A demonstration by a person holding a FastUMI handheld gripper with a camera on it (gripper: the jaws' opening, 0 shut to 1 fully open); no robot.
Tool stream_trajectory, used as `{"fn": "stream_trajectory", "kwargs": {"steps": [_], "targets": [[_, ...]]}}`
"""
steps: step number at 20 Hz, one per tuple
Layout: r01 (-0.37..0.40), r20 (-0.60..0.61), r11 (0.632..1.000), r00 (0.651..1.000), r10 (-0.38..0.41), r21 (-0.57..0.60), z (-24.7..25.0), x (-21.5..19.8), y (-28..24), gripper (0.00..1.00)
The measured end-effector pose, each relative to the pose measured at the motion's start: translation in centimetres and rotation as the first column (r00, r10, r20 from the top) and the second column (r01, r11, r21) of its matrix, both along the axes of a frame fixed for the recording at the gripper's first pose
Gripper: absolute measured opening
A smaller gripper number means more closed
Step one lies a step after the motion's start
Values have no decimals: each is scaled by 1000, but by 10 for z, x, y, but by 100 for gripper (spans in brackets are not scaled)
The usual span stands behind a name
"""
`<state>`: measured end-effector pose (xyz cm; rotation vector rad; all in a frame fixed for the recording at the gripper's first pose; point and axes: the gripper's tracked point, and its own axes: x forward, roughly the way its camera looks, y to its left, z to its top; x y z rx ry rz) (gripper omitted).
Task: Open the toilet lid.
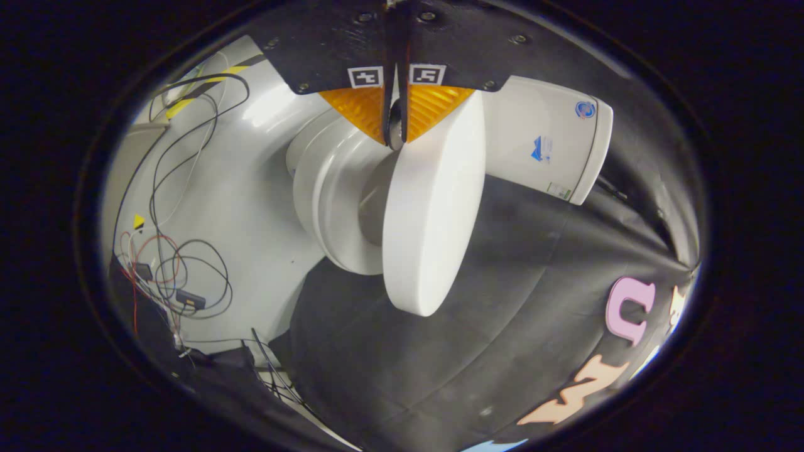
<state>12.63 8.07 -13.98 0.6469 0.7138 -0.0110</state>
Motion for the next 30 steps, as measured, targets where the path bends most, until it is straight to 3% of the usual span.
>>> {"fn": "stream_trajectory", "kwargs": {"steps": [8, 13, 25, 30], "targets": [[-42, 55, 995, 997, 47, -86, 39, -4, 23, 1], [-32, 68, 997, 997, 36, -63, 56, -7, 35, 1], [-32, 124, 958, 990, 70, -286, 84, -11, 63, 1], [-16, 140, 944, 988, 66, -329, 94, -11, 74, 1]]}}
